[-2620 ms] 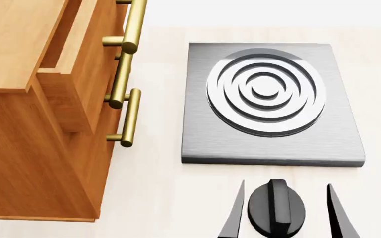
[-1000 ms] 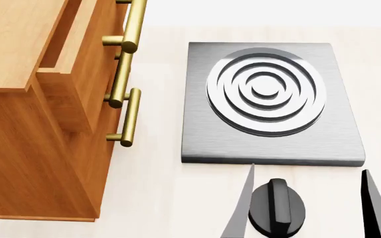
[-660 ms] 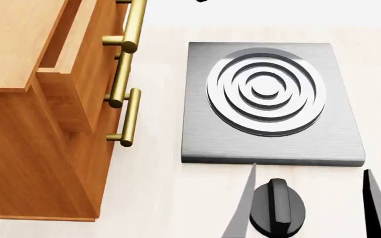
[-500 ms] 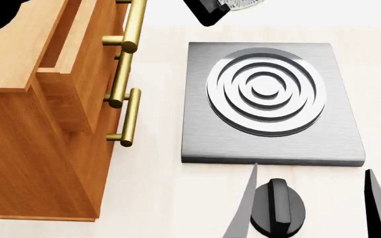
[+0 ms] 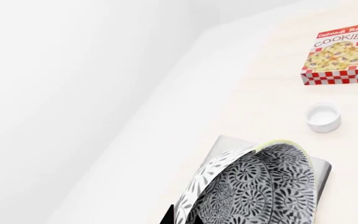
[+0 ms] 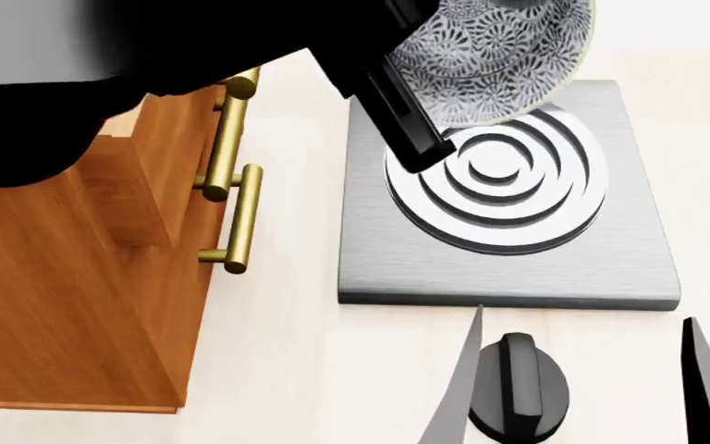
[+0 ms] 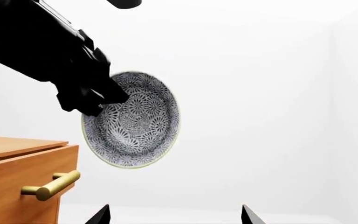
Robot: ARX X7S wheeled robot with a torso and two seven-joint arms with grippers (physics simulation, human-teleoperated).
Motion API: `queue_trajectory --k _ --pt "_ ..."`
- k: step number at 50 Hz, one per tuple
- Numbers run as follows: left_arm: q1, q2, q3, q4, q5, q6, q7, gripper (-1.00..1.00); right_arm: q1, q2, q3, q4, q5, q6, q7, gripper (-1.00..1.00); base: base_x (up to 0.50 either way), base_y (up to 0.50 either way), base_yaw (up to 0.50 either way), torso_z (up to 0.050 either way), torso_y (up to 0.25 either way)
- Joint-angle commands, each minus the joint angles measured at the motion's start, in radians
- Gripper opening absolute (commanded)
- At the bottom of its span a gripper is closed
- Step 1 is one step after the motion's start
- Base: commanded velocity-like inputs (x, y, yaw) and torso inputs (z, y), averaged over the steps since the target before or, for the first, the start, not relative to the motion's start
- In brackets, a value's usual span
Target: Pick the akita bowl on the wooden cabinet and place it on the plate.
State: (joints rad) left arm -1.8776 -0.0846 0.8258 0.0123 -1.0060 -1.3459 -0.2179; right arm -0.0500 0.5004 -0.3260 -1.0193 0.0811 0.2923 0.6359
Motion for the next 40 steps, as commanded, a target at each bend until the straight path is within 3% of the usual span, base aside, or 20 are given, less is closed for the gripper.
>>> queue_trajectory --k 1,16,40 --pt "0.013 -0.005 0.01 0.031 0.001 0.016 -0.007 -1.0 0.001 0.005 0.001 0.003 0.006 -0.002 0.005 1.0 0.0 0.0 0.0 0.0 0.0" --pt "0.03 -0.065 0.061 0.09 0.038 0.12 0.053 -1.0 0.006 0.01 -0.002 -0.001 0.009 0.004 0.011 1.0 0.0 0.0 0.0 0.0 0.001" --pt "0.06 -0.121 0.079 0.19 -0.005 0.144 0.099 -1.0 0.002 0.019 -0.002 0.003 0.011 -0.002 0.023 1.0 0.0 0.0 0.0 0.0 0.0"
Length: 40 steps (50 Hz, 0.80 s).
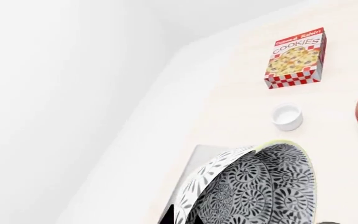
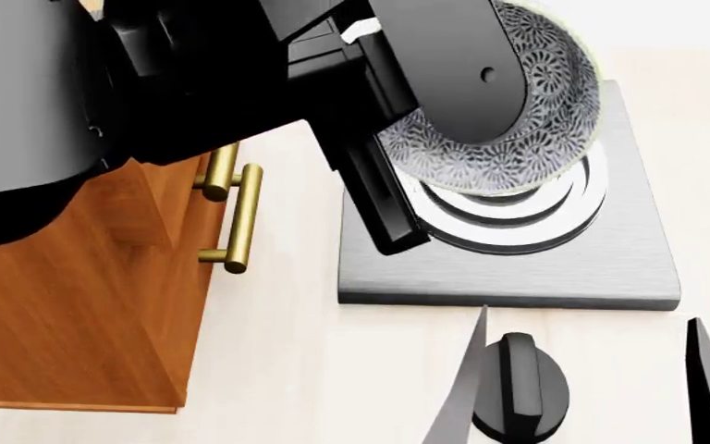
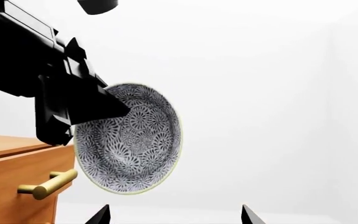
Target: Pick the akita bowl on the wooden cabinet and place it on the plate.
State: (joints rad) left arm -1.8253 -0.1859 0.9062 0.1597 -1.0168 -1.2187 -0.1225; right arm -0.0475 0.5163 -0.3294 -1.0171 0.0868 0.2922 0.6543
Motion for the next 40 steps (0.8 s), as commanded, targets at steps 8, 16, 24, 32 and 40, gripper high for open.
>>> queue_trajectory --k 8,16,24,32,40 --pt "0.022 -0.036 -0.005 0.094 -0.017 0.025 0.01 -1.0 -0.001 0.006 0.004 0.005 0.009 -0.005 0.008 1.0 0.0 0.0 0.0 0.0 0.0" --pt "0.041 -0.045 -0.004 0.128 -0.038 0.022 0.001 -1.0 0.002 0.003 0.02 0.031 0.031 -0.021 0.012 1.0 0.0 0.0 0.0 0.002 0.0" --pt "0.037 -0.064 -0.02 0.156 -0.065 0.02 -0.007 -1.0 0.012 0.0 0.038 0.039 0.048 -0.016 0.021 1.0 0.0 0.0 0.0 0.0 0.001" --pt "0.047 -0.084 -0.046 0.188 -0.107 0.008 -0.036 -1.0 0.012 0.0 0.035 0.038 0.046 -0.017 0.024 1.0 0.0 0.0 0.0 0.0 0.0" --pt "0.076 -0.069 -0.057 0.216 -0.143 0.008 -0.08 -1.0 0.012 0.001 0.029 0.038 0.041 -0.018 0.025 1.0 0.0 0.0 0.0 0.0 0.0"
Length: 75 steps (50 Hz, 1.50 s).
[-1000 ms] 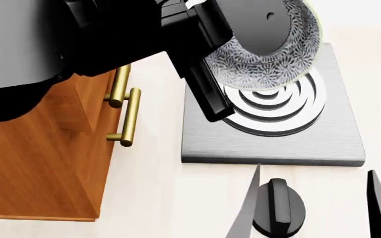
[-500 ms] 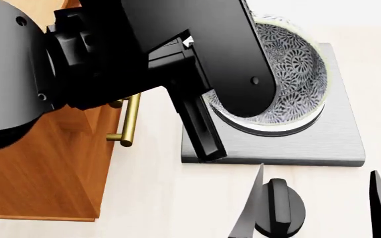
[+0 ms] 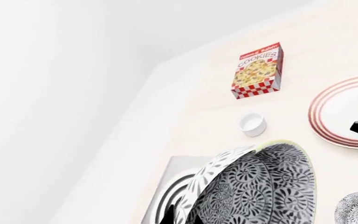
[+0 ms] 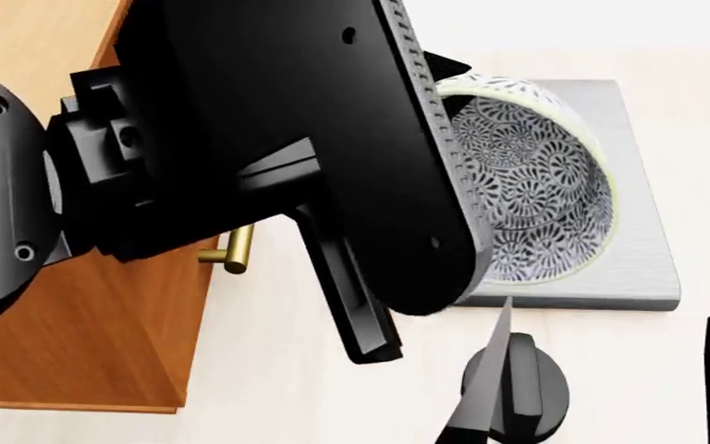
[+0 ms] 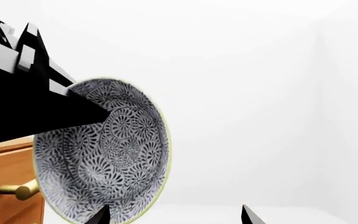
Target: Pick the akita bowl on the wooden cabinet and place it on the plate.
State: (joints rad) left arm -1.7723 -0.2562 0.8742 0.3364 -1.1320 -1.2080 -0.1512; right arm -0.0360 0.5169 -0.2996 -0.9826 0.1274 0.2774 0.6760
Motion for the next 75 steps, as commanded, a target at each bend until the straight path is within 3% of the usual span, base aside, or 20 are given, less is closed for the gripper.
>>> queue_trajectory --k 1,40,41,54,57,63,68,72,75 --pt "0.027 0.003 -0.024 0.04 -0.027 0.0 -0.054 -1.0 0.0 0.001 -0.002 0.003 0.001 -0.005 0.004 1.0 0.0 0.0 0.0 0.0 0.0" --pt "0.065 -0.004 -0.058 0.131 -0.162 -0.022 -0.186 -1.0 -0.002 -0.006 0.017 0.017 0.031 -0.014 0.027 1.0 0.0 0.0 0.0 0.0 0.001" --pt "0.065 -0.005 -0.058 0.131 -0.161 -0.021 -0.186 -1.0 0.0 -0.01 0.022 0.016 0.026 0.001 0.039 -1.0 0.0 0.0 0.0 0.0 0.0" --pt "0.074 -0.015 -0.052 0.118 -0.151 -0.005 -0.186 -1.0 -0.001 -0.033 0.087 -0.01 0.079 0.05 0.095 -1.0 0.0 0.0 0.0 0.0 0.0" --pt "0.074 -0.017 -0.05 0.117 -0.151 -0.005 -0.19 -1.0 0.039 -0.055 0.101 -0.032 0.087 0.2 0.156 -1.0 0.0 0.0 0.0 0.0 0.0" --pt "0.074 -0.02 -0.053 0.114 -0.159 -0.005 -0.201 -1.0 0.08 -0.048 0.11 -0.062 0.137 0.294 0.194 -1.0 0.0 0.0 0.0 0.0 0.002" --pt "0.075 -0.02 -0.05 0.107 -0.159 -0.003 -0.202 -1.0 0.159 0.146 -0.034 -0.064 0.225 0.264 0.428 -1.0 0.0 0.0 0.0 0.0 0.0" --pt "0.074 -0.018 -0.046 0.1 -0.157 0.0 -0.199 -1.0 0.258 0.295 -0.145 -0.064 0.398 0.214 0.627 -1.0 0.0 0.0 0.0 0.0 0.0" --pt "0.071 -0.017 -0.046 0.092 -0.16 0.0 -0.199 -1.0 0.326 0.356 -0.25 -0.063 0.413 0.187 0.714 -1.0 0.0 0.0 0.0 0.0 0.0"
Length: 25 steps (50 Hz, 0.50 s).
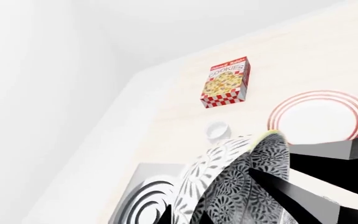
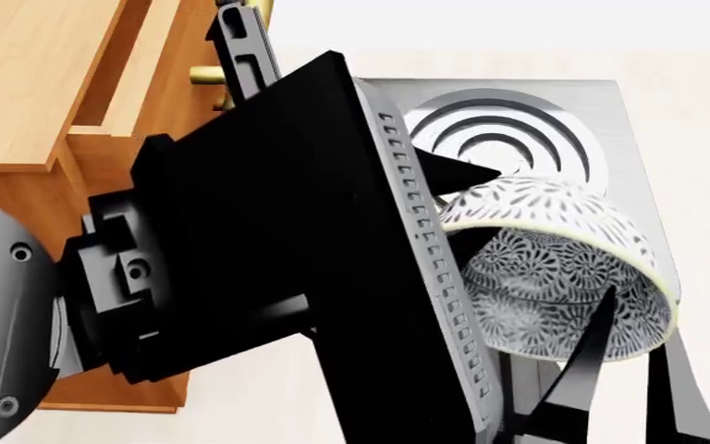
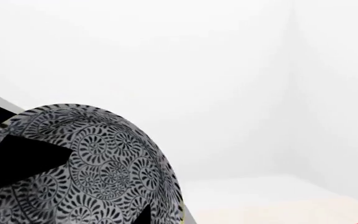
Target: Pick the akita bowl on the wooden cabinet and place it on the plate.
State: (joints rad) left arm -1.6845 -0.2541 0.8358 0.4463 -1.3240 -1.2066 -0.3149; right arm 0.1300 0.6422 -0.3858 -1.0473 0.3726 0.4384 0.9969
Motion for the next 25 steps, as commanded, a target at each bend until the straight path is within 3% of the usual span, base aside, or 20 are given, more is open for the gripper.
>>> queue_trajectory --k 1,2,12,25 --pt "-0.017 -0.019 -0.008 -0.019 0.028 -0.003 -0.037 -1.0 0.171 0.24 -0.179 0.002 0.176 0.019 0.405 -1.0 0.0 0.0 0.0 0.0 0.0" --pt "-0.022 -0.023 0.007 -0.004 0.051 0.0 -0.027 1.0 0.179 0.253 -0.194 0.002 0.181 0.006 0.416 -1.0 0.0 0.0 0.0 0.0 0.0" --pt "-0.006 -0.03 -0.015 -0.032 0.01 0.002 -0.052 1.0 0.249 0.302 -0.315 0.008 0.184 -0.046 0.463 -1.0 0.0 0.0 0.0 0.001 0.0" --pt "-0.002 -0.031 -0.035 -0.058 -0.041 0.002 -0.071 1.0 0.251 0.329 -0.323 0.011 0.199 -0.106 0.484 -1.0 0.0 0.0 0.0 0.0 0.001"
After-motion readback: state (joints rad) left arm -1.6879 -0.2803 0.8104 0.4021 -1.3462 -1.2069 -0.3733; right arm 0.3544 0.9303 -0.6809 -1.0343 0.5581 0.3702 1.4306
